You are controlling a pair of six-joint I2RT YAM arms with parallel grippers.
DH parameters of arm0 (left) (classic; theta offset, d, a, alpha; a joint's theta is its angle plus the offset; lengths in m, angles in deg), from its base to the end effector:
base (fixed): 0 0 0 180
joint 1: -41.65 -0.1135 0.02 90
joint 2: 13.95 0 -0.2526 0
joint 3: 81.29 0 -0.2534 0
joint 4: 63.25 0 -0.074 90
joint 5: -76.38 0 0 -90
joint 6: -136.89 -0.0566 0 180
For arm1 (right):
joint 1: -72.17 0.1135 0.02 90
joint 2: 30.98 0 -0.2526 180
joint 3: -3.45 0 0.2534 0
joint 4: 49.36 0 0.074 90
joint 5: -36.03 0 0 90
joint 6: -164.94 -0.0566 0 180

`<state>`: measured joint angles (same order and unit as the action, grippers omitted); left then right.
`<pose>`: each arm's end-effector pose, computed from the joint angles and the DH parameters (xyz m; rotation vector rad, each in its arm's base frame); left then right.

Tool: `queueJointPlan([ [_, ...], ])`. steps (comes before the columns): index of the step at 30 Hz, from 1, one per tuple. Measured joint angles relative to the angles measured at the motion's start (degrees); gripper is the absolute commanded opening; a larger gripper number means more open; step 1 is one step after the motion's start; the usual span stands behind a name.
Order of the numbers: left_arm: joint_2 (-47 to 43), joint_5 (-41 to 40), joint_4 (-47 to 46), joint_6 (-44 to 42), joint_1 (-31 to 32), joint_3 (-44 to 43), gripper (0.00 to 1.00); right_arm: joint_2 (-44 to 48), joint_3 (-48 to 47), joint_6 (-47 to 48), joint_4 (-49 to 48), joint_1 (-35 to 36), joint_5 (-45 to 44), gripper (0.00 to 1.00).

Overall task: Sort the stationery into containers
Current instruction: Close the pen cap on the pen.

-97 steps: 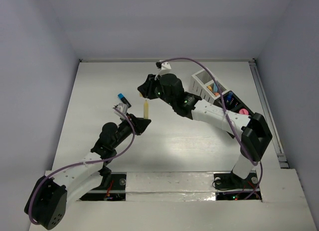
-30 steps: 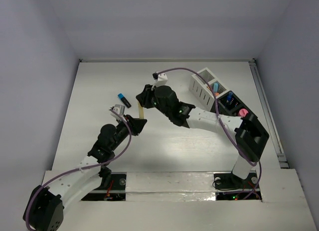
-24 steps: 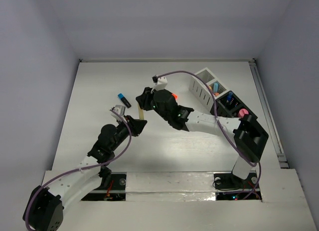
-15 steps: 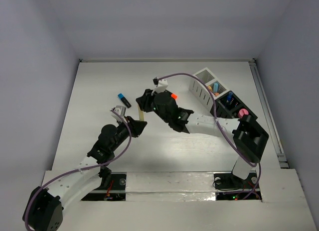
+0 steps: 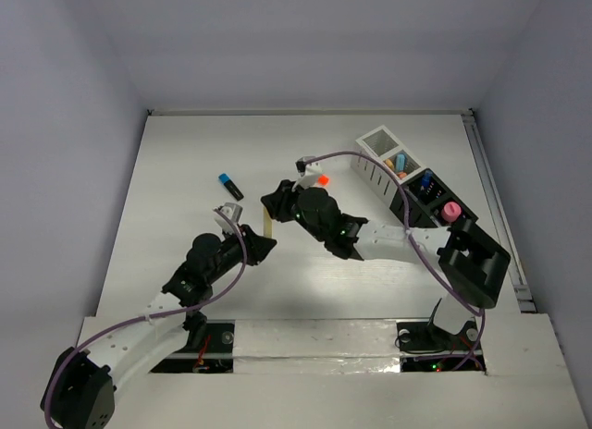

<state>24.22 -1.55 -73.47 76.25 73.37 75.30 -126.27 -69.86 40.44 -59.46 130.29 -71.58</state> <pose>0.1600 -0.1128 0.1948 0.2051 1.7312 -0.9724 0.2276 0.3336 0.2438 -0.1504 1.8512 0.8842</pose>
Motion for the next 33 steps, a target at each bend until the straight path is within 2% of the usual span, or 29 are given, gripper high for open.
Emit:
queueJointPlan([
  [9,0.3,0.4,5.4,0.1,0.1,0.9,0.0,-3.7,1.3,-2.7,-3.0,2.6,-1.5,0.0],
  [19,-0.7,1.8,9.8,0.0,0.5,1.7,0.0,-3.9,6.2,-8.0,-6.1,3.8,-2.8,0.0],
  [33,-3.4,2.1,15.3,-0.2,0.6,1.8,0.0,-6.3,7.6,-12.3,-8.5,4.8,-4.3,0.0],
])
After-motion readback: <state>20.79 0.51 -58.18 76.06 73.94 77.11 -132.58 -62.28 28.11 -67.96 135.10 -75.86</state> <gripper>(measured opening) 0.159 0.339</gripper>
